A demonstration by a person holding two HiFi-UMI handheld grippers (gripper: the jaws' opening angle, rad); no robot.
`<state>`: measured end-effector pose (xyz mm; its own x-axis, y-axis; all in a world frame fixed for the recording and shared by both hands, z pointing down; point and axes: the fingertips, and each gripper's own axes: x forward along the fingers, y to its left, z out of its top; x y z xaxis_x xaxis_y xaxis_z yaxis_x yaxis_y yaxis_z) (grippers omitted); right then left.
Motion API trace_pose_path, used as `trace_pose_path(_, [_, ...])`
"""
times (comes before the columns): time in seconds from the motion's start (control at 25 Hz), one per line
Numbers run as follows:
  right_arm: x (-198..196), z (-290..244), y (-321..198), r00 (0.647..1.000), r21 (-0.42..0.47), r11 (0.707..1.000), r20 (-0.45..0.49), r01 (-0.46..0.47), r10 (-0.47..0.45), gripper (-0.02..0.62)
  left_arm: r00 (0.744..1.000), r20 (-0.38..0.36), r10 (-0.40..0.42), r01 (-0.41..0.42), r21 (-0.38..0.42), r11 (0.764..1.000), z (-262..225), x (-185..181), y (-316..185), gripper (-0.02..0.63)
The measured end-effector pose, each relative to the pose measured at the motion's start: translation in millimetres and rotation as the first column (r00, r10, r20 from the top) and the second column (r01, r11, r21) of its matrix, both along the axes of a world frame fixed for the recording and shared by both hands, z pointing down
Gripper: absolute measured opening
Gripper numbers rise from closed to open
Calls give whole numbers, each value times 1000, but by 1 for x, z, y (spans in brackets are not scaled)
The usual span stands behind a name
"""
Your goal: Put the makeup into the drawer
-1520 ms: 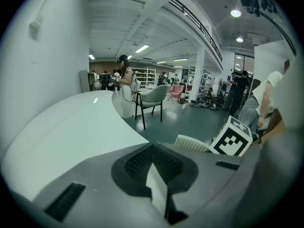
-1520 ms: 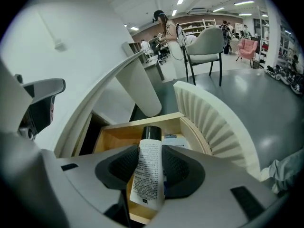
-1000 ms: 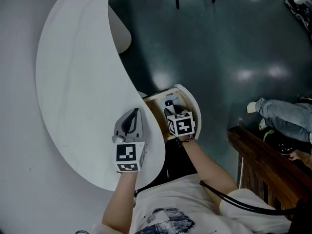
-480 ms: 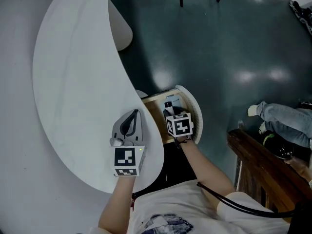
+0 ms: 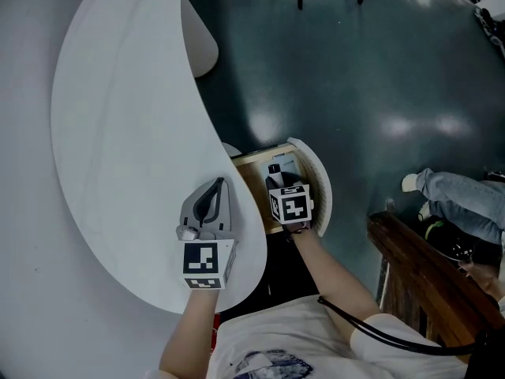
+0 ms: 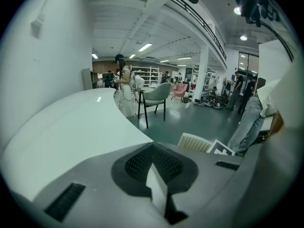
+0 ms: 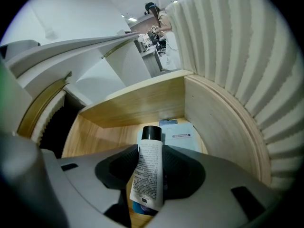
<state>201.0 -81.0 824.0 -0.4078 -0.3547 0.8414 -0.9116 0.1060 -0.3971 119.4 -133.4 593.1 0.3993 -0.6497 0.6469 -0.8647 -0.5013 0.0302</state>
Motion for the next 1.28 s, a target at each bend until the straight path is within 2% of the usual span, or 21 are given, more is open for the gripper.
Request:
trace_pose_path(0.68, [-3,-15,-6,1000,45,999,10,-24,24,175,1000,5,-7,7,-15,1000,-4,-7,15,46])
trace_pose_path(0.92, [2,-22,-3,999,63,998,-19,-29,31,174,1000,-10,-10,10,-2,1000,-7,-16,19,46])
trace_pose_path(1.08, [6,-45,7,999,95,995,-28,-33,36,173,1000,-27,-11,12,18,1000,-18,-23,29,46])
trace_pose_path(1.28, [3,-101,15,998,170,984,-26,-53,59,173,999,-50,-7,10,56,998,-45,-40,45,46])
